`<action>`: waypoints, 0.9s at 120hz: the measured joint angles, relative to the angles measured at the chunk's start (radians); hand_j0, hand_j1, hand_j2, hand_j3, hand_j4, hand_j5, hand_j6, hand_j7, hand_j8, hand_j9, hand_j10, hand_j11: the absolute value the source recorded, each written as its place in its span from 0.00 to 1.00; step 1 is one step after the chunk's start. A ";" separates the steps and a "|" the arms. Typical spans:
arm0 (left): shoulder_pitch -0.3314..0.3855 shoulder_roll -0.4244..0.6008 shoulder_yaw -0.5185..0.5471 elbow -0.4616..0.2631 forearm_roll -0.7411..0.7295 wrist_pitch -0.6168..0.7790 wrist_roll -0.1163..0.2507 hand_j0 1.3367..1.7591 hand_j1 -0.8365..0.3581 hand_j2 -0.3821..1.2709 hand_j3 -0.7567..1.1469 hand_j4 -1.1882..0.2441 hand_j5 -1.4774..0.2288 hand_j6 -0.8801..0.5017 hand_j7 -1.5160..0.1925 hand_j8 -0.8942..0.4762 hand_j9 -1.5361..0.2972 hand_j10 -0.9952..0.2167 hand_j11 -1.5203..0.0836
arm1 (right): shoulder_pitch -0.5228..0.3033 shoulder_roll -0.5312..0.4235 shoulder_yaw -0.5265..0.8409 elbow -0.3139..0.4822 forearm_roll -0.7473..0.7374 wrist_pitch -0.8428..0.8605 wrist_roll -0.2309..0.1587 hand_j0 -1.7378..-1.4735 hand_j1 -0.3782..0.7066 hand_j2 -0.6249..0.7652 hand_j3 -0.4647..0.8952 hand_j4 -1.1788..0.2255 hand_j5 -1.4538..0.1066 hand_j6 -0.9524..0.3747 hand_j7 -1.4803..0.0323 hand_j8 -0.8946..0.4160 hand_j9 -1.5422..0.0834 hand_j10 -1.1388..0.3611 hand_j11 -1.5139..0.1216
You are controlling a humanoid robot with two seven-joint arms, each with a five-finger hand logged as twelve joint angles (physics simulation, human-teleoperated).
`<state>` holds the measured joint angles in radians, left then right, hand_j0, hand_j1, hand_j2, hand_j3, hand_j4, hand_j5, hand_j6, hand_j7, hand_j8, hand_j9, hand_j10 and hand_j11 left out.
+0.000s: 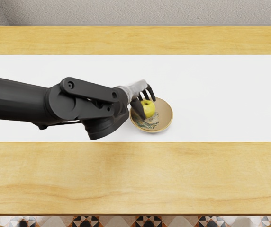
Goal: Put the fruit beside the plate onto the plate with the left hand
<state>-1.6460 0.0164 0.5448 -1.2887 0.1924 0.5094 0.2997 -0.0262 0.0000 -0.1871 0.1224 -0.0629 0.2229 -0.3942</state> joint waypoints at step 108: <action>0.029 0.705 -0.111 -0.031 0.003 -0.496 -0.017 0.76 0.97 0.24 0.40 0.81 0.85 0.62 0.87 0.63 0.82 0.80 0.93 | 0.000 0.000 0.000 0.000 0.000 0.000 0.000 0.30 0.03 0.45 0.34 0.84 0.93 0.72 0.98 0.68 0.95 0.76 0.93</action>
<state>-1.6173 0.7216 0.4336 -1.3197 0.1957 0.0134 0.2827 -0.0261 0.0000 -0.1871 0.1224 -0.0629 0.2227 -0.3942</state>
